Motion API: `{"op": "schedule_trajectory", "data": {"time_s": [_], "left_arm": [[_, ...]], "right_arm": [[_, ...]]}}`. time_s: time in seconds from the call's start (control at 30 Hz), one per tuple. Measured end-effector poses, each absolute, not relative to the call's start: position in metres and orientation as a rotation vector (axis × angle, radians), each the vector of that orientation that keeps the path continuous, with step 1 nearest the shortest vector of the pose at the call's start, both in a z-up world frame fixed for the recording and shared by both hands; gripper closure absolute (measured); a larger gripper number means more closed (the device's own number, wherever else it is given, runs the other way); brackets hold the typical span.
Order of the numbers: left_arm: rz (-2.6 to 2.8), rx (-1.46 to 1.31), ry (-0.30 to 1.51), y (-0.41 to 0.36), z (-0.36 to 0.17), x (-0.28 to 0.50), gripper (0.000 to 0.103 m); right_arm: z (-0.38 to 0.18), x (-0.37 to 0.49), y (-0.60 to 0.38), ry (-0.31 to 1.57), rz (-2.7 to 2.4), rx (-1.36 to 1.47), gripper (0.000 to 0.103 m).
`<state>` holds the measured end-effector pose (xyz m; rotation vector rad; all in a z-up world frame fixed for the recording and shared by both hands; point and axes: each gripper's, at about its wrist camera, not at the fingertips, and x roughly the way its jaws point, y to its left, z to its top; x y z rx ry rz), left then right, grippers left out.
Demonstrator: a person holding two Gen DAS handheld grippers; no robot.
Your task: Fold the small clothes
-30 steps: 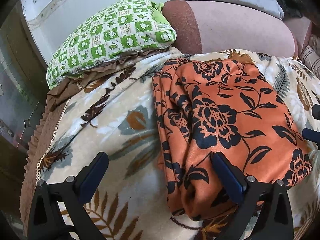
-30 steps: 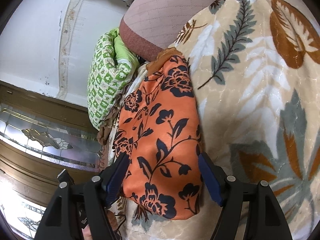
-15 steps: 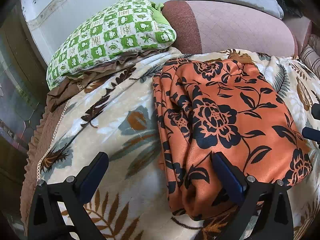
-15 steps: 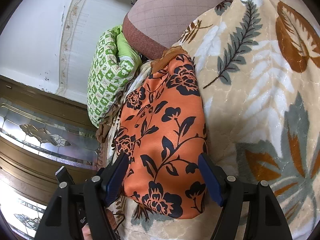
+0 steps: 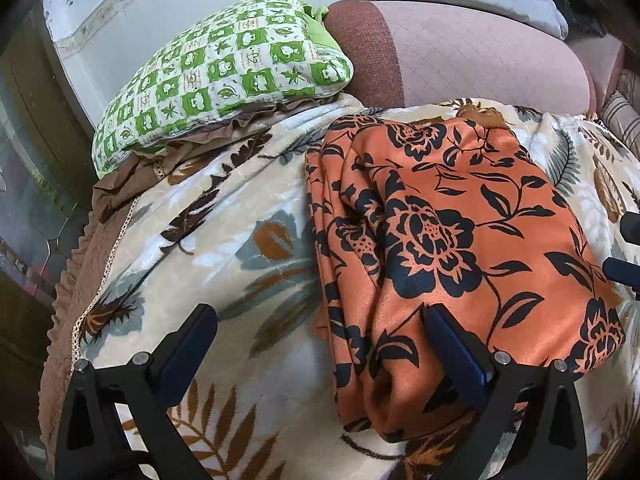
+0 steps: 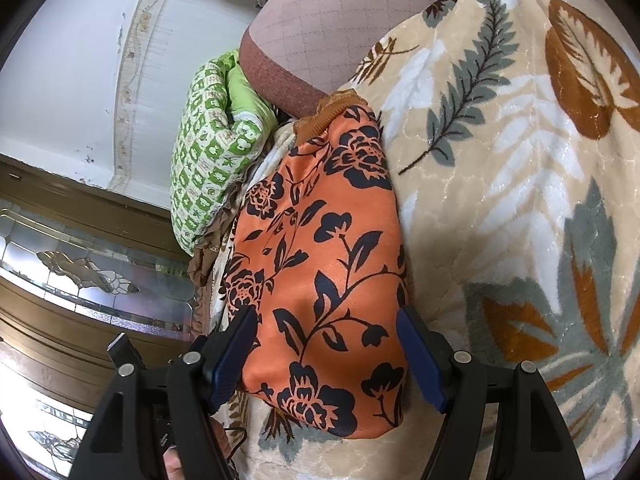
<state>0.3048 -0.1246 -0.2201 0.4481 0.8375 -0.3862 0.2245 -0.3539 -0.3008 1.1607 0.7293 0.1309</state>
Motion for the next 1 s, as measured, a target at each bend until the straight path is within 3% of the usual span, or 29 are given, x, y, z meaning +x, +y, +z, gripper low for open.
{"op": "schedule_trajectory", "data": {"time_s": [0.63, 1.0], "left_arm": [[-0.383, 0.442, 0.838, -0.124, -0.22, 0.304, 0.0], [-0.413, 0.248, 0.848, -0.101, -0.198, 0.318, 0.0]], "right_arm": [[-0.305, 0.223, -0.355, 0.747, 0.125, 1.153, 0.028], [-0.311, 0.24, -0.361, 0.78, 0.105, 1.125, 0.028]]}}
